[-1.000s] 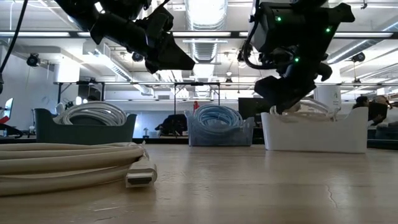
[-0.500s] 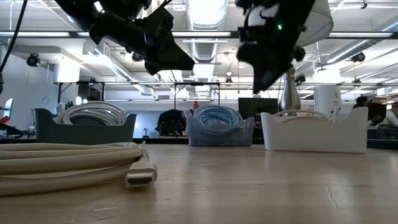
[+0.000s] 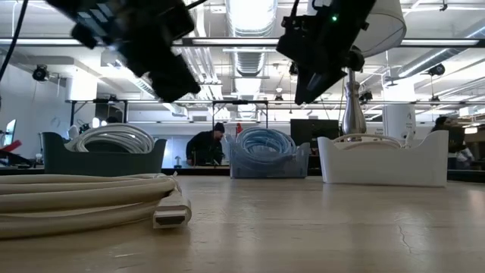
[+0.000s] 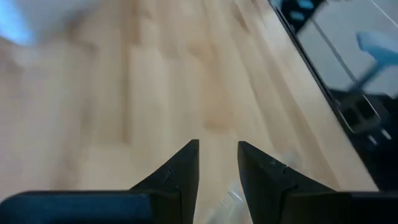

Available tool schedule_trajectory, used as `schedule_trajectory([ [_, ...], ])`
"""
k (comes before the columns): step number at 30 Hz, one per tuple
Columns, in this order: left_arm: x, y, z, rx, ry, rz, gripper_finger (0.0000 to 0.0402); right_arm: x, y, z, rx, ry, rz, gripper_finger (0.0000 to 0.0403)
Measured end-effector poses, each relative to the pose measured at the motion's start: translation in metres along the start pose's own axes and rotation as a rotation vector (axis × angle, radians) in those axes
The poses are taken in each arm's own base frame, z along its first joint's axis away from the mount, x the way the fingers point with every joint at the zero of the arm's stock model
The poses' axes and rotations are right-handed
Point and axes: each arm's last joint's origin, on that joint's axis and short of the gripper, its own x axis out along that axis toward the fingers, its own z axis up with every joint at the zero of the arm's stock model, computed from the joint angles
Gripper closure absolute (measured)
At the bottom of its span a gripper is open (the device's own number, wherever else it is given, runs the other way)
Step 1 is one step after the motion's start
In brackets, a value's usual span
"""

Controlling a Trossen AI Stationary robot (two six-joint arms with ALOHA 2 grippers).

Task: Sort HDMI cables
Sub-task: Put the right light brown HDMI cable into the white bin

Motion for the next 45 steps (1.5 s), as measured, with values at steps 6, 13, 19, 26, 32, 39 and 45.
schedule_trajectory([
  [6,0.006,-0.02,-0.038,-0.013,0.105,-0.04,0.0289,0.004,-0.001,-0.005,-0.009,0.007,-0.008,0.0276],
  [13,0.007,-0.023,-0.055,0.033,0.104,-0.013,0.0289,0.004,0.001,-0.004,0.006,-0.006,0.006,0.027],
  [19,0.007,-0.026,-0.042,0.147,0.031,-0.027,0.0289,0.005,0.002,-0.004,0.016,-0.018,0.01,0.0272],
  [26,0.014,-0.028,-0.033,0.23,0.015,0.021,0.0261,0.006,0.003,-0.004,-0.025,-0.027,0.016,0.028],
  [32,0.03,-0.027,-0.03,0.262,0.048,0.018,0.0193,0.006,0.004,-0.003,-0.026,-0.035,0.023,0.0274],
  [39,0.054,-0.022,-0.054,0.306,0.203,-0.054,0.0159,0.008,0.004,-0.005,-0.023,-0.039,0.026,0.0278],
  [45,0.07,-0.014,-0.071,0.354,0.278,0.012,0.0166,0.014,0.004,-0.011,-0.025,-0.037,0.024,0.0285],
])
